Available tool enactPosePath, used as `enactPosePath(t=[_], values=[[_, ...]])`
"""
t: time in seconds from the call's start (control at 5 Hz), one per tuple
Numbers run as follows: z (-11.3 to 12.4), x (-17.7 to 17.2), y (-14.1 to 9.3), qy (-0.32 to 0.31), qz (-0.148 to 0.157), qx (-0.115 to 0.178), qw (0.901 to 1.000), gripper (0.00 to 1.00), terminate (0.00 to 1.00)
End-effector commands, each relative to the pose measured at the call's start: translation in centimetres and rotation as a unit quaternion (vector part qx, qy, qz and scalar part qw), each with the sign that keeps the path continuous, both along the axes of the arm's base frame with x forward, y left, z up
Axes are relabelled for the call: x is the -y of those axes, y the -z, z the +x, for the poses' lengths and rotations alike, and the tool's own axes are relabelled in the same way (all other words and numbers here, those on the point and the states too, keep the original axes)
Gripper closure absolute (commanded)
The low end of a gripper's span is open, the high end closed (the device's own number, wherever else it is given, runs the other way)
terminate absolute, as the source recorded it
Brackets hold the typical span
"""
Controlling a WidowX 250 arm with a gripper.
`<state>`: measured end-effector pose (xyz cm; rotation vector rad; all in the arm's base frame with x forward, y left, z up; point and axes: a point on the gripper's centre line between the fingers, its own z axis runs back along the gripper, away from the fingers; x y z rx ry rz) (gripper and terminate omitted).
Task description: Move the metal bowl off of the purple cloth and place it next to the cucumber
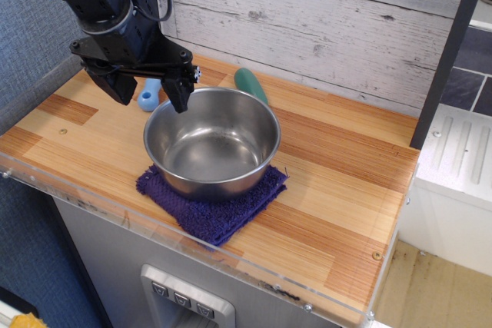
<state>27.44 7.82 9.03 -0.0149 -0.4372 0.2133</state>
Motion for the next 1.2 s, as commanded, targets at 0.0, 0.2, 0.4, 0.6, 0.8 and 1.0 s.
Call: enactPosePath(t=[0.0,0.2,0.4,0.6,0.8,1.0], values=[[0.0,0.0,0.0,0.0,0.0,0.0,1.0,0.0,0.0],[-0.3,0.0,1.2,-0.013,-0.012,-0.007,0.9998,0.0,0.0],[-0.5,0.0,2.3,-0.024,-0.039,-0.002,0.999,0.0,0.0],[-0.8,0.0,3.4,-0.037,-0.047,-0.008,0.9982,0.0,0.0],[-1.3,-0.3,4.5,-0.057,-0.042,-0.003,0.9975,1.0,0.0],[-1.4,-0.5,4.5,-0.062,-0.04,-0.002,0.9973,1.0,0.0]])
